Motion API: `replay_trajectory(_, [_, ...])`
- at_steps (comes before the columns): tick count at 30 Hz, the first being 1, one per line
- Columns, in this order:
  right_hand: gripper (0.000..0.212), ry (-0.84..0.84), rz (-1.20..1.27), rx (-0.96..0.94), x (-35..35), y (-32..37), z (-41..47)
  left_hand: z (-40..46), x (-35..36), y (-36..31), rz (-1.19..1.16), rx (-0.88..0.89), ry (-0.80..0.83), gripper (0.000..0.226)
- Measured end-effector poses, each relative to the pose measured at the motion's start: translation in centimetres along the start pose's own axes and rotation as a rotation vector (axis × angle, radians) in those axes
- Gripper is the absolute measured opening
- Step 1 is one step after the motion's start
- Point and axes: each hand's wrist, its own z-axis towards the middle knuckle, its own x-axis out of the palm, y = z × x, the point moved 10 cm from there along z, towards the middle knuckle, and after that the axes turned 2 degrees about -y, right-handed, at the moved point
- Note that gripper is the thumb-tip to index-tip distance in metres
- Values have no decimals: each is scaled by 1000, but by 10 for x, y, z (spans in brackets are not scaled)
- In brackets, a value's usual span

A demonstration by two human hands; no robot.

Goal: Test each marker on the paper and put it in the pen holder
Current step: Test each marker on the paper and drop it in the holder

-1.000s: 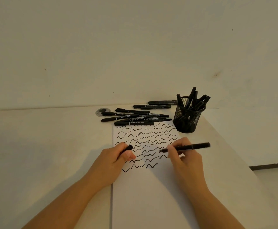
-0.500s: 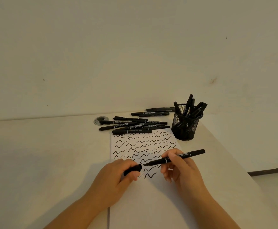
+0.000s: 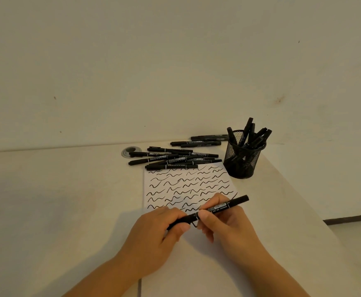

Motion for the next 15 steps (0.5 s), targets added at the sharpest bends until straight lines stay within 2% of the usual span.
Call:
replay_trajectory(4, [8, 33, 16, -21, 4, 1, 1, 2, 0, -1, -19, 7, 10, 20])
replay_trajectory(9, [15, 69, 25, -30, 8, 3, -1, 3, 0, -1, -42, 16, 26, 45])
replay_trajectory(12, [10, 27, -18, -42, 6, 3, 0, 4, -2, 1, -84, -23, 14, 34])
replay_trajectory(15, [9, -91, -227, -5, 0, 1, 5, 8, -8, 6, -100, -84, -37, 22])
